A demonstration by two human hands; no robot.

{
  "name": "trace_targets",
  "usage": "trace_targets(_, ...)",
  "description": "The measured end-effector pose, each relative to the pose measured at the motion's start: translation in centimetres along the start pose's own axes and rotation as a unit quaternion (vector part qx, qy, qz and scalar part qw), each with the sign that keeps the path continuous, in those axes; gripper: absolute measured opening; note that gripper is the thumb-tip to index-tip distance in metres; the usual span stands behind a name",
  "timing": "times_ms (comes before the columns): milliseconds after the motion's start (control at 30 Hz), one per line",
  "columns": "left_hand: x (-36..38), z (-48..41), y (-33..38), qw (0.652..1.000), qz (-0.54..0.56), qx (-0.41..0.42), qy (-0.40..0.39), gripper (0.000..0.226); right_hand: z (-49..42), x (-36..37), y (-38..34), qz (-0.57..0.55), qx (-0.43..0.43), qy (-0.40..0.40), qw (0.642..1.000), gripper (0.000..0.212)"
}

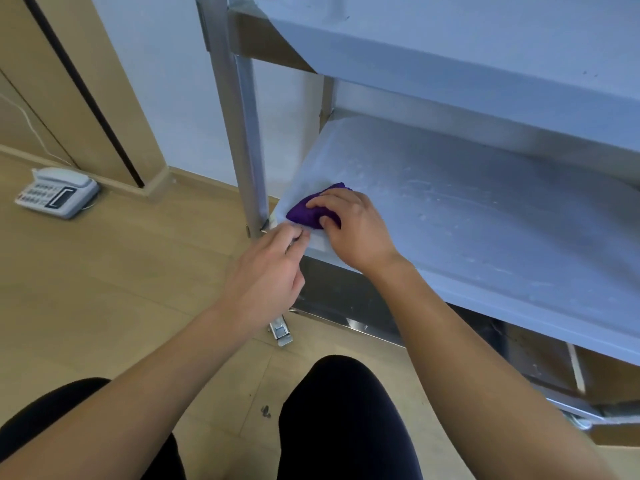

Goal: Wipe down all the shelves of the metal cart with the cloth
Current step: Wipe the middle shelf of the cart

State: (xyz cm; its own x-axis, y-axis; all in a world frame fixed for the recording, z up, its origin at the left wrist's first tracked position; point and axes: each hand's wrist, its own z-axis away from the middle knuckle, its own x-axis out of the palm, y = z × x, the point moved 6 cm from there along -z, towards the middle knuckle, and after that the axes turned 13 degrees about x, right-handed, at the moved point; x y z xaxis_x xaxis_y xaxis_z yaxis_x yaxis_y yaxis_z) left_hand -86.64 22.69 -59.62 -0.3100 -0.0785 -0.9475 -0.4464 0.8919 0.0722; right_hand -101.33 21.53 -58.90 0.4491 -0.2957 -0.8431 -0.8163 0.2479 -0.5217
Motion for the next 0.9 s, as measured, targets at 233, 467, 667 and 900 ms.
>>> trace_targets(233,-0.6,0.0,0.6,0.997,-0.056,0.024,-0.049,0.058,-3.3,0.9,-1.2,0.001,0.014,-0.031,0.999,0.035)
trace_targets(467,0.1,0.1,0.1,0.999,-0.026,0.014,-0.037,0.054,-2.4,0.8,-0.9,-0.008,0.003,-0.011,1.000,0.037)
trace_targets(667,-0.3,-1.0,-0.4,0.999,-0.037,0.028,-0.024,0.033,2.9,-1.4,1.9,-0.011,0.028,0.029,0.999,0.036)
trace_targets(900,-0.6,-2.6,-0.2,0.994,-0.079,0.052,-0.050,0.015,1.4,-3.4,5.3,0.046,0.144,0.078,0.986,0.037)
